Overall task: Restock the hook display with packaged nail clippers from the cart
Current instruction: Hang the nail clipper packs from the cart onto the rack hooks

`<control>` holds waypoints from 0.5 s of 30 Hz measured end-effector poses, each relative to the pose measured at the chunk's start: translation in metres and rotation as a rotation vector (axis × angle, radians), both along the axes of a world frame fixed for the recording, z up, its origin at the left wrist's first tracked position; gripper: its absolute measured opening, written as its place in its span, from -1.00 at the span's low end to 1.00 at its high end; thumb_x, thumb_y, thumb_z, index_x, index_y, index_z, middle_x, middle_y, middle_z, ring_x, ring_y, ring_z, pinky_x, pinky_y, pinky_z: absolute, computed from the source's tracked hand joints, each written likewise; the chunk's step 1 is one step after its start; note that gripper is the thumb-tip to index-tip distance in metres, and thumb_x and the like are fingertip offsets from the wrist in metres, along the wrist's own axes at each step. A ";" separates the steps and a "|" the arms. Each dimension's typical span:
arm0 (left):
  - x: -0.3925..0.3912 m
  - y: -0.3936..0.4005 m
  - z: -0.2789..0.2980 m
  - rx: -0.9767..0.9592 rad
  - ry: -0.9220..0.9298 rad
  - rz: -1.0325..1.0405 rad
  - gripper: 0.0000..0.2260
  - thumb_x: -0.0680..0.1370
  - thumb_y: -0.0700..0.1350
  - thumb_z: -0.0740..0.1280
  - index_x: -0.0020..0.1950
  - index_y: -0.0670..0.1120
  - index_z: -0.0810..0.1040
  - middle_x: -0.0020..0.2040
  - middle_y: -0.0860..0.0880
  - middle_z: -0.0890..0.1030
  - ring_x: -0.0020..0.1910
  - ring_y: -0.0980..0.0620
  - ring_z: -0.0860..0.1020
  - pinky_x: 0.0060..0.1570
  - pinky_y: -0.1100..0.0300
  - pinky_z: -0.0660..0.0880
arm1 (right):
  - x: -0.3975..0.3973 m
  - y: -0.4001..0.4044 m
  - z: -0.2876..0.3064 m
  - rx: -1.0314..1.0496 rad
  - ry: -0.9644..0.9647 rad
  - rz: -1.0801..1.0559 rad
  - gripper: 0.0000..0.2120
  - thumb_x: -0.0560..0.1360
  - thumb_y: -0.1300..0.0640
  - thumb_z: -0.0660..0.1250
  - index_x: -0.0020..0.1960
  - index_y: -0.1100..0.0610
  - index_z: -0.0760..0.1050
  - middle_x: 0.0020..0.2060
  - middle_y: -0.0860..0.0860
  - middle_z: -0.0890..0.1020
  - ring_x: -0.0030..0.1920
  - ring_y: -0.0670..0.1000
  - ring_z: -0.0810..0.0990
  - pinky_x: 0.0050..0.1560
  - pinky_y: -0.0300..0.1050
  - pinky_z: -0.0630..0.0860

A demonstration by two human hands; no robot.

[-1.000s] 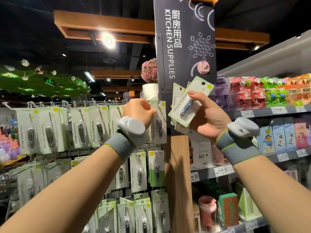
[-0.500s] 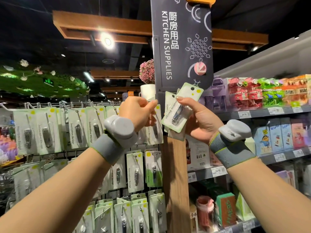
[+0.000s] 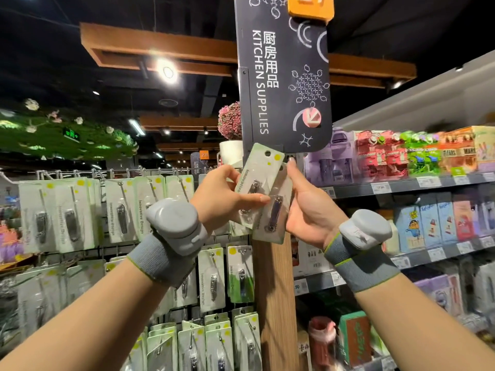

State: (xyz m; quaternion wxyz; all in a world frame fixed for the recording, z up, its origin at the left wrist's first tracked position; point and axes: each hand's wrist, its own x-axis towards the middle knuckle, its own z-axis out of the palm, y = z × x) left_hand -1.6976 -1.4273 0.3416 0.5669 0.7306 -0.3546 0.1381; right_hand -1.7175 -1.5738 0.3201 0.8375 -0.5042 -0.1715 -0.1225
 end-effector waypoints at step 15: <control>0.001 0.052 -0.009 -0.296 0.307 -0.233 -0.77 0.47 -0.23 0.36 0.07 -0.18 0.40 -0.17 -0.21 0.67 -0.30 -0.13 0.65 -0.45 -0.01 0.60 | 0.010 0.006 -0.001 0.040 0.025 -0.142 -0.68 0.65 0.09 0.07 0.24 0.23 0.47 0.12 0.21 0.61 0.12 0.18 0.59 0.10 0.14 0.51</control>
